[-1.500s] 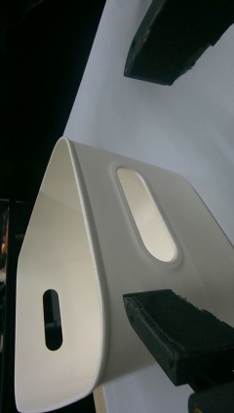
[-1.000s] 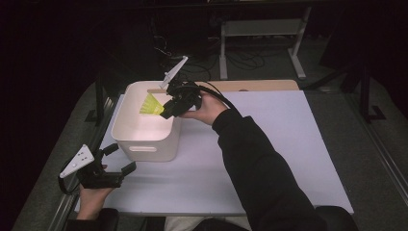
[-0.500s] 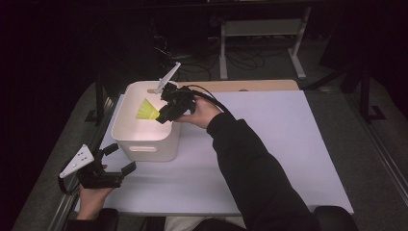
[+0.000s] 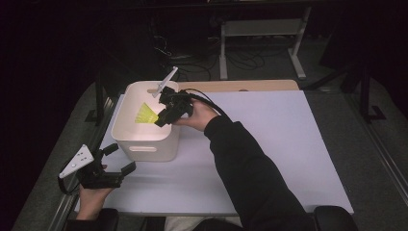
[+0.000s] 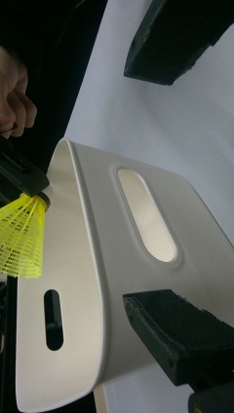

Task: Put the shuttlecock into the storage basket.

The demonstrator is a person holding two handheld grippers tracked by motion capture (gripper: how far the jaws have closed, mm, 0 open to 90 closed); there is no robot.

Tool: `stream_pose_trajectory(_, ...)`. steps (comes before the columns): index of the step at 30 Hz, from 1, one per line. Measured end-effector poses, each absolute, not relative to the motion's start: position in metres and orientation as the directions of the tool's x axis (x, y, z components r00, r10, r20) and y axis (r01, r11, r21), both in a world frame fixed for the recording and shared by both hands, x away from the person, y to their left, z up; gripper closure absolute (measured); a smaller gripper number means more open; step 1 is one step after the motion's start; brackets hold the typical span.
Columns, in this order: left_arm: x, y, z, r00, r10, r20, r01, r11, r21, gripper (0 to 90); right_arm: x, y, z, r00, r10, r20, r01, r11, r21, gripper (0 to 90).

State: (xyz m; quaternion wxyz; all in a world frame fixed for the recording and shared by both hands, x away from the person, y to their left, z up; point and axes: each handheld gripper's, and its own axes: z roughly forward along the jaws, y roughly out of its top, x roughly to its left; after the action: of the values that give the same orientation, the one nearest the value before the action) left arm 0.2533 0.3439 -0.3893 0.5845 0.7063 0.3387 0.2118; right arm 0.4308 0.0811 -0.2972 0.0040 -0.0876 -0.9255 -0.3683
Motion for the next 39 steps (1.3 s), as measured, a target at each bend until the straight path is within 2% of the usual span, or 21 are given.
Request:
stream_pose_trajectory(21,0.254,0.344,-0.389,0.681,0.726,-0.097,0.235,-0.092,0.968,0.0,0.433,0.088,-0.311,-0.982,0.158,0.108,0.189,0.723,0.664,62.4)
stream_pose_trajectory(24,0.253,0.344,-0.389,0.681,0.726,-0.098,0.235,-0.09,0.968,0.0,0.434,0.088,-0.31,-0.98,0.161,0.118,0.198,0.716,0.67,53.2)
stream_pose_trajectory(39,0.253,0.344,-0.389,0.683,0.724,-0.1,0.236,-0.09,0.967,0.0,0.434,0.07,-0.3,-0.969,0.221,0.112,0.236,0.689,0.685,25.2)
